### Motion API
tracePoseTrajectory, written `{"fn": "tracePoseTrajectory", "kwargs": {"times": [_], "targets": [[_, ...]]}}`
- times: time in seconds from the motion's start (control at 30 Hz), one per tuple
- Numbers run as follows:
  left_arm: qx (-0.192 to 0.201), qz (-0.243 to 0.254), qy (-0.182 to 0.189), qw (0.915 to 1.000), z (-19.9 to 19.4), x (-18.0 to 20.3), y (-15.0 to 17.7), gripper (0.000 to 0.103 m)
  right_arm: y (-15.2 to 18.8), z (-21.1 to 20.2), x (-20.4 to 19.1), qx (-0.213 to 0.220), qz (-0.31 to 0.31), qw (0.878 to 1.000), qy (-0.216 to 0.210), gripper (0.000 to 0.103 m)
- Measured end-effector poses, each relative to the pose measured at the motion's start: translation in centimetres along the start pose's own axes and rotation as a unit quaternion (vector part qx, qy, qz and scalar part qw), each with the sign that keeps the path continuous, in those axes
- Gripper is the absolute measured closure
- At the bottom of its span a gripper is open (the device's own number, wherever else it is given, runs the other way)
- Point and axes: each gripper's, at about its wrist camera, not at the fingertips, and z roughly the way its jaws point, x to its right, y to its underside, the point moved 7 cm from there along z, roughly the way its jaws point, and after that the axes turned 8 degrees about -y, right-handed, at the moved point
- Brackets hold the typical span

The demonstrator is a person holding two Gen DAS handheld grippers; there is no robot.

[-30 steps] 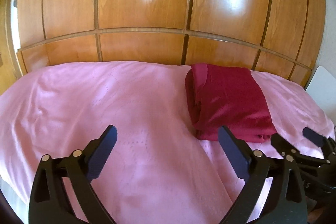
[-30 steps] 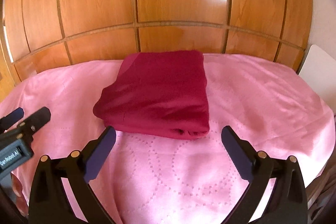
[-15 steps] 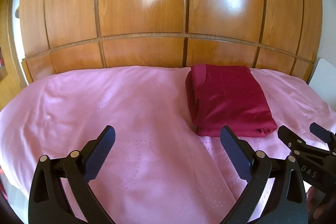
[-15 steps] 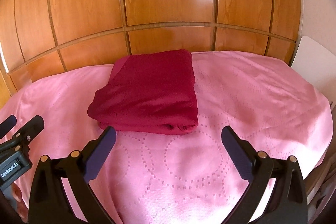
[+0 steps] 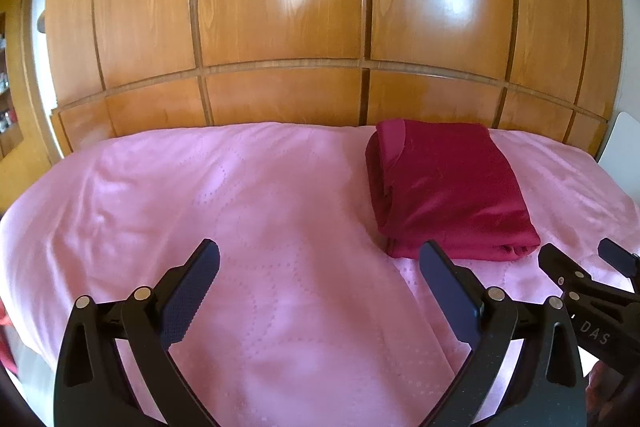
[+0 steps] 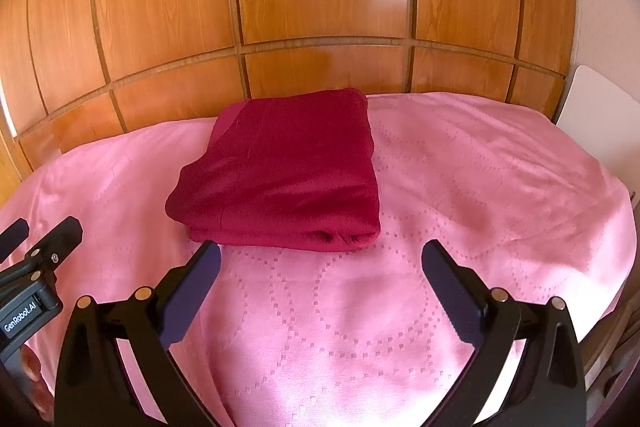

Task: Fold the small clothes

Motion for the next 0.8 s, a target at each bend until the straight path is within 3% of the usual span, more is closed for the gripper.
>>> {"fn": "tracePoseTrajectory", "kwargs": {"times": [0.8], "targets": [[0.002, -0.001, 0.002, 1.0000, 0.12, -0.61, -0.03, 0.004, 0.33, 0.10, -0.14, -0.004, 0.001, 1.000, 0.001, 0.003]]}}
